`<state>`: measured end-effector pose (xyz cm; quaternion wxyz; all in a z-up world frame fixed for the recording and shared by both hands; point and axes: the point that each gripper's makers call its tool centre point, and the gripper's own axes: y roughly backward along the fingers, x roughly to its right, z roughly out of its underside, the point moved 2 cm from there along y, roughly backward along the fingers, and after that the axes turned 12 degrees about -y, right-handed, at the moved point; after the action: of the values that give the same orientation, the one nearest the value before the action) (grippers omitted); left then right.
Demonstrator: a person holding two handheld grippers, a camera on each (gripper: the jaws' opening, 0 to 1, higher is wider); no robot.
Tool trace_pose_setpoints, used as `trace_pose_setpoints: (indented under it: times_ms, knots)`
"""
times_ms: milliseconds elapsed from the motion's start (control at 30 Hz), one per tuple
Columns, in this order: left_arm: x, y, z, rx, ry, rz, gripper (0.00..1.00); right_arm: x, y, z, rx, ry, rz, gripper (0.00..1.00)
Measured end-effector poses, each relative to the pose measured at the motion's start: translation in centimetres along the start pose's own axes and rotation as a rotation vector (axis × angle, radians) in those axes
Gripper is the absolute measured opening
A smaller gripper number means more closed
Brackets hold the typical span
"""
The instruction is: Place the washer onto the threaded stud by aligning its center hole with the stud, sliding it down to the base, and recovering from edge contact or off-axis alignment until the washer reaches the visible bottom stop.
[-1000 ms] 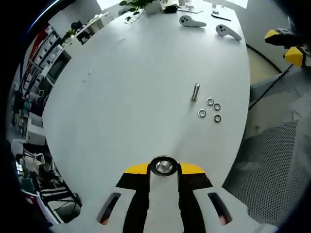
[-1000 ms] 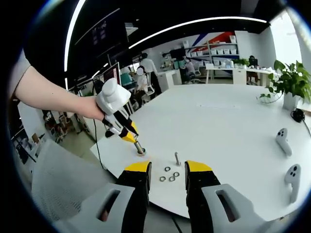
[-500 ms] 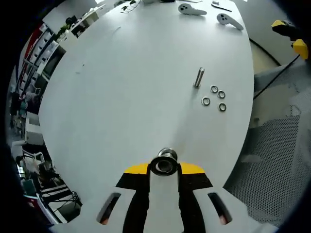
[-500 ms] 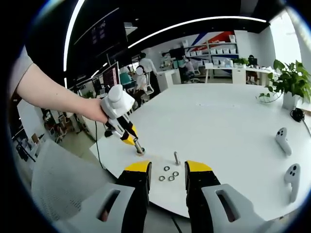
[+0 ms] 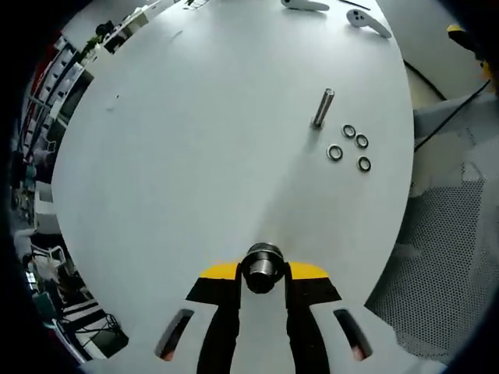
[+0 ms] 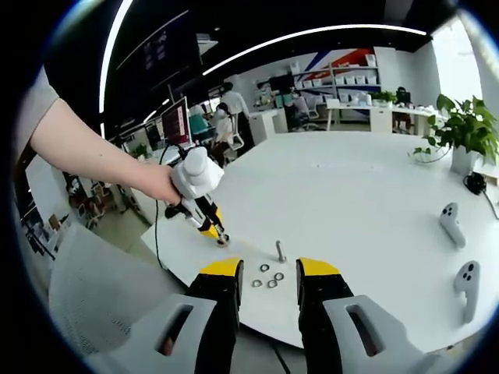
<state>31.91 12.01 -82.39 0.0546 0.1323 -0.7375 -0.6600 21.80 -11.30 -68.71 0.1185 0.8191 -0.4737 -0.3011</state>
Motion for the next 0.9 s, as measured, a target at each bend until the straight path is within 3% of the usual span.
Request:
trace_pose_setpoints:
  times_ms: [167,233,267,300,333,667,833,900]
  knots:
    - [0.1,-1.2,0.0,0.010,0.032,0.017,0.19,0.1,0.0,0.1,-0.004,-0.001,0.007,0.29]
    - [0.1,-1.1,-0.7,0.043,0.034,0.019,0.12,0.1,-0.1,0.2,-0.013,0.003,0.008,0.29]
    - [0.2,-1.1,-0.5,0.020,0.064,0.026,0.12,0.2,-0.1,0.2,-0.013,0.002,0.010,0.29]
    - [0.4,-1.4,-0.1,-0.002,0.053,0.037,0.12,0.2,-0.1,0.2,-0.012,-0.002,0.013,0.29]
    - [0.2,-1.5,-0.5,0.026,0.050,0.033,0.12,0.2,-0.1,0.2,-0.011,-0.003,0.014,0.29]
    - [0.8,-1.1,0.1,0.047,0.065,0.015,0.20,0.2,-0.1,0.2,-0.012,-0.003,0.011,0.29]
    - [0.3,-0.1,-0.7,0.108,0.110,-0.024,0.23,0.2,0.0,0.1,-0.008,-0.005,0.007,0.29]
    - [0.2,0.8,-1.4,0.162,0.161,-0.043,0.25,0.1,0.0,0.1,-0.007,-0.001,0.003,0.29]
